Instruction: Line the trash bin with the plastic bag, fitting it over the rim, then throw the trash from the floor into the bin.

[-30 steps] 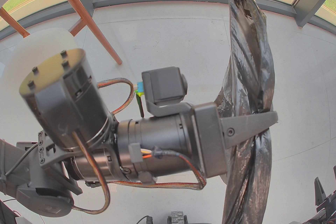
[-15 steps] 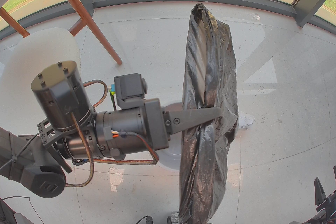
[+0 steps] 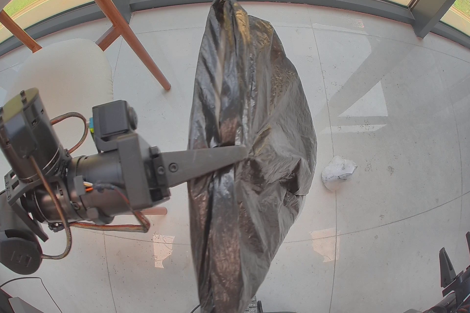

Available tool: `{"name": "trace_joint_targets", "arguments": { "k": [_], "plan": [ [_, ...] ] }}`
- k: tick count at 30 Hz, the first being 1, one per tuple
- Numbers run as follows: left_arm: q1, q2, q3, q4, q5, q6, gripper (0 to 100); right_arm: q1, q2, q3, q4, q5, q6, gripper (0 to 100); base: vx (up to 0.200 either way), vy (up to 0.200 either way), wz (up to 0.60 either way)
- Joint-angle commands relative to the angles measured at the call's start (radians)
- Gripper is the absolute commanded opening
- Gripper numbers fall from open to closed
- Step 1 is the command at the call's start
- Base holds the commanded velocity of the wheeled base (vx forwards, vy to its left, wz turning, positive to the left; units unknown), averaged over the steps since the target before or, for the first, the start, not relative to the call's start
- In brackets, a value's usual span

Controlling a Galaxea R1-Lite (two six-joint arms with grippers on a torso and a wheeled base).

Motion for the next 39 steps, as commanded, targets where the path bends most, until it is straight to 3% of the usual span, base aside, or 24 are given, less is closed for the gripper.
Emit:
{"name": "trace_joint_targets", "arguments": {
  "k": [1,8,13,18,34,39],
  "plan": [
    [0.029,-0.102,0.065,0.023,-0.013,0.001,0,0.0,0.016,0.018,0.0,0.001,-0.001,100,0.0,0.0,0.0],
    [0.031,-0.092,0.082,0.023,-0.011,0.033,0,0.003,0.024,0.018,0.0,0.0,-0.001,100,0.0,0.0,0.0],
    [0.069,-0.022,0.136,0.023,-0.017,0.256,0,0.0,0.016,0.018,0.0,0.0,-0.001,100,0.0,0.0,0.0],
    [0.126,-0.025,0.143,0.032,-0.025,0.283,0,0.0,0.013,0.018,0.0,0.0,0.0,100,0.0,0.0,0.0],
    [0.129,-0.408,0.076,0.58,-0.024,0.286,0,0.0,0.024,0.018,0.0,0.001,-0.001,100,0.0,0.0,0.0],
    [0.133,-0.421,0.073,0.618,-0.014,0.319,0,0.005,0.035,0.018,0.0,0.0,0.0,100,0.0,0.0,0.0]
  ]
}}
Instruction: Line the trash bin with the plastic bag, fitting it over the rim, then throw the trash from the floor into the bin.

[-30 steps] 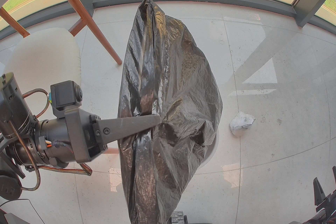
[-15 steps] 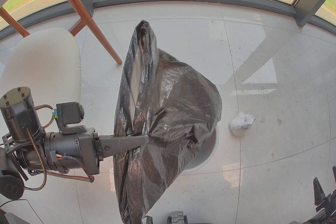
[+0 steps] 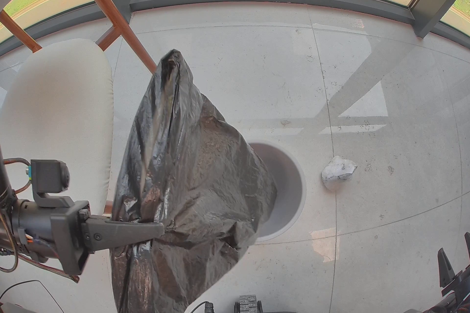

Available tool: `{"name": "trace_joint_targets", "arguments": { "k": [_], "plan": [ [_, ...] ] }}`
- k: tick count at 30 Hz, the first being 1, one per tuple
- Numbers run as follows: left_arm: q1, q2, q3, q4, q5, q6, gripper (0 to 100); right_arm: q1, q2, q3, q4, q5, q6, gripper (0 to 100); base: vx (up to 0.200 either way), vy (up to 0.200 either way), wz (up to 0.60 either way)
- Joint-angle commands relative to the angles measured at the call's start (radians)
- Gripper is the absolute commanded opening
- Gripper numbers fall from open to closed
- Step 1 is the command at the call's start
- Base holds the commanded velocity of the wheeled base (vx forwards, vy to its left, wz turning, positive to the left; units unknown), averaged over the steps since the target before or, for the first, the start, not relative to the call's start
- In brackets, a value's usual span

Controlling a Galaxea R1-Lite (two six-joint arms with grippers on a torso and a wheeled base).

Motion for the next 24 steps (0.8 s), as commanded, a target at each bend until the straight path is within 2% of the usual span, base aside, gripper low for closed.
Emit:
{"name": "trace_joint_targets", "arguments": {
  "k": [1,5,9,20,24],
  "plan": [
    [0.011,-0.07,-0.016,0.005,0.006,0.038,0,0.003,0.011,0.017,0.0,0.0,-0.001,100,0.0,0.0,0.0],
    [0.019,-0.029,-0.016,-0.001,0.006,0.145,0,0.003,0.011,0.017,0.0,-0.001,-0.001,100,0.0,0.0,0.0],
    [0.017,0.038,-0.034,-0.003,0.003,0.207,0,0.003,0.008,0.017,0.0,0.0,0.001,100,0.0,0.0,0.0],
    [-0.012,0.146,-0.1,-0.001,-0.002,0.24,0,0.001,0.008,0.017,0.0,-0.001,-0.001,100,0.0,0.0,0.0],
    [-0.032,0.21,-0.109,0.008,0.012,0.374,0,-0.003,0.009,0.017,0.0,0.0,-0.001,100,0.0,0.0,0.0]
  ]
}}
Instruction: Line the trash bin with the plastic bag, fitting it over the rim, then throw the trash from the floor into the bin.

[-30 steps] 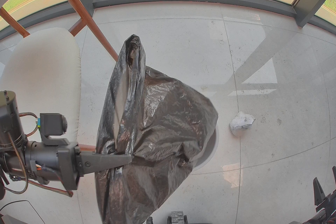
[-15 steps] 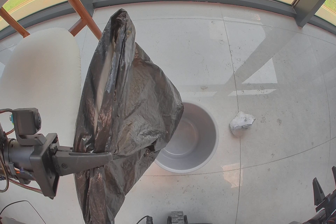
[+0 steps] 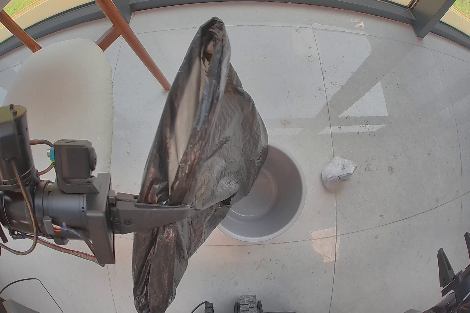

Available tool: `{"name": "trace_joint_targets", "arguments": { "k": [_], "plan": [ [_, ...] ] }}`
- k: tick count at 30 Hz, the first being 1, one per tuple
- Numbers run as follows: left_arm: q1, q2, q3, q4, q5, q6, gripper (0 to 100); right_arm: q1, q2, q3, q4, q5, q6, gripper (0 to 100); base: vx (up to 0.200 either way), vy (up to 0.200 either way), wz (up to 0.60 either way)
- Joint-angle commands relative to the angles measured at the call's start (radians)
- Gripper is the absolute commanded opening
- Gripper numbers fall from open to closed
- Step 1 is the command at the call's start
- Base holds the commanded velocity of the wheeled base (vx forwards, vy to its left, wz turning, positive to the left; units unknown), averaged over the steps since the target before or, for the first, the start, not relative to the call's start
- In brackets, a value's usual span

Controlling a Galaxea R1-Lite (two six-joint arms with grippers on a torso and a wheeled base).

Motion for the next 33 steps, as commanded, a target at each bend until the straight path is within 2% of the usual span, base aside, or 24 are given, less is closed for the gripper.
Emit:
{"name": "trace_joint_targets", "arguments": {
  "k": [1,4,5,7,14,17,19,20,21,22,24,25,26,29,33],
  "plan": [
    [-0.017,0.093,-0.008,0.011,0.011,0.107,0,-0.011,0.001,0.018,0.0,0.001,0.0,100,0.0,0.0,0.0],
    [-0.018,0.15,-0.009,0.011,0.049,0.22,0,-0.038,-0.005,0.016,0.003,-0.001,-0.008,100,0.0,0.0,0.0],
    [-0.02,0.158,-0.011,0.011,0.057,0.23,0,-0.038,-0.005,0.016,0.002,-0.001,-0.008,100,0.0,0.0,0.0],
    [-0.069,0.233,-0.042,0.011,0.133,0.286,0,-0.037,-0.005,0.018,0.0,-0.002,-0.01,100,0.0,0.0,0.0],
    [-0.221,0.42,-0.204,0.054,0.331,0.288,0,0.0,-0.045,0.013,0.008,0.009,-0.019,100,0.0,0.0,0.0],
    [-0.237,0.429,-0.241,0.103,0.376,0.288,0,0.043,-0.001,-0.119,-0.016,0.044,0.013,100,0.0,0.0,0.0],
    [-0.237,0.431,-0.247,0.112,0.382,0.286,0,0.144,0.18,-0.22,-0.023,0.045,0.073,100,0.0,0.0,0.0],
    [-0.236,0.431,-0.247,0.112,0.382,0.286,0,0.232,0.278,-0.265,-0.021,0.045,0.158,100,0.0,0.0,0.0],
    [-0.236,0.431,-0.247,0.112,0.382,0.286,0,0.232,0.278,-0.265,-0.021,0.045,0.158,100,0.0,0.0,0.0],
    [-0.236,0.431,-0.246,0.113,0.382,0.286,0,0.356,0.372,-0.337,-0.012,0.044,0.317,100,0.0,0.0,0.0],
    [-0.237,0.431,-0.247,0.113,0.38,0.286,0,0.442,0.51,-0.404,-0.01,0.058,0.391,100,0.0,0.0,0.0],
    [-0.237,0.431,-0.247,0.113,0.38,0.286,0,0.453,0.536,-0.415,-0.012,0.058,0.398,100,0.0,0.0,0.0],
    [-0.237,0.432,-0.249,0.113,0.38,0.286,0,0.509,0.668,-0.47,-0.026,0.061,0.424,100,0.0,0.0,0.0],
    [-0.237,0.445,-0.247,0.109,0.379,0.285,0,0.548,0.857,-0.584,-0.032,0.09,0.52,100,0.0,0.0,0.0],
    [-0.236,0.454,-0.242,0.103,0.38,0.253,0,0.549,1.084,-0.749,-0.035,0.202,0.589,100,0.0,0.0,0.0]
  ]
}}
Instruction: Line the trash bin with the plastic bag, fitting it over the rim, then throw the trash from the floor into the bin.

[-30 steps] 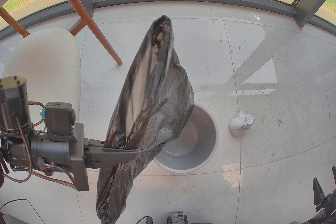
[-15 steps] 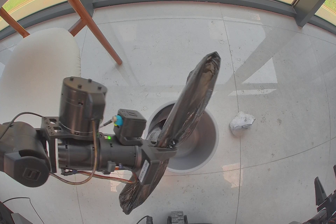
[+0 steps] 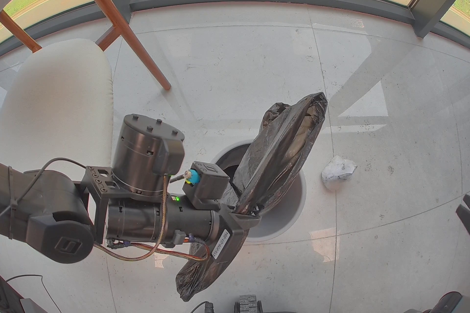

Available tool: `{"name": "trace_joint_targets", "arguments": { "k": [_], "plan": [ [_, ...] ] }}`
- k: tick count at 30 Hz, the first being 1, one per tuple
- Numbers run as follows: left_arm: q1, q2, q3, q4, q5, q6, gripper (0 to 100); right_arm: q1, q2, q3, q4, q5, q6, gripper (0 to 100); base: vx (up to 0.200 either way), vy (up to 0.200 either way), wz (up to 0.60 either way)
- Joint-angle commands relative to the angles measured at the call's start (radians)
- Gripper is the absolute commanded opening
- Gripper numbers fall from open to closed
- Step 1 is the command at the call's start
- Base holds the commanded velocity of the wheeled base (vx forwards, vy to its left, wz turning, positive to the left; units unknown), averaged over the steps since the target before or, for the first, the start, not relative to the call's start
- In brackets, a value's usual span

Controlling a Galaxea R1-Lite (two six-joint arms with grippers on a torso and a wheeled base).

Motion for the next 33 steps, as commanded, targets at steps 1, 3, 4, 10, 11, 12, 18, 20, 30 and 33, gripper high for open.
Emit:
{"name": "trace_joint_targets", "arguments": {
  "k": [1,3,4,10,11,12,18,20,30,33],
  "plan": [
    [-0.007,0.03,-0.003,0.004,0.007,-0.032,0,0.236,0.749,-0.436,-0.014,0.15,0.278,100,0.0,0.0,0.0],
    [-0.007,0.03,-0.007,0.004,0.007,-0.032,0,0.247,0.827,-0.478,-0.014,0.162,0.278,100,0.0,0.0,0.0],
    [-0.007,0.032,-0.009,0.004,0.007,-0.033,0,0.267,0.864,-0.499,-0.016,0.162,0.279,100,0.0,0.0,0.0],
    [-0.007,0.033,-0.01,0.004,0.009,-0.033,0,0.371,1.021,-0.587,-0.018,0.153,0.279,100,0.0,0.0,0.0],
    [-0.007,0.033,-0.01,0.004,0.009,-0.033,0,0.371,1.021,-0.587,-0.018,0.153,0.279,100,0.0,0.0,0.0],
    [-0.007,0.033,-0.01,0.004,0.009,-0.033,0,0.388,1.059,-0.597,-0.018,0.15,0.275,100,0.0,0.0,0.0],
    [-0.007,0.033,-0.01,0.004,0.009,-0.033,0,0.413,1.134,-0.624,-0.018,0.15,0.27,100,0.0,0.0,0.0],
    [-0.007,0.032,-0.01,0.004,0.009,-0.032,0,0.416,1.151,-0.627,-0.018,0.148,0.267,100,0.0,0.0,0.0],
    [-0.004,0.026,-0.007,0.004,0.011,-0.033,0,0.371,1.212,-0.648,-0.018,0.093,0.178,100,0.0,0.0,0.0],
    [-0.002,0.026,-0.006,0.004,0.009,-0.033,0,0.348,1.211,-0.653,-0.019,0.09,0.172,100,0.0,0.0,0.0]
  ]
}}
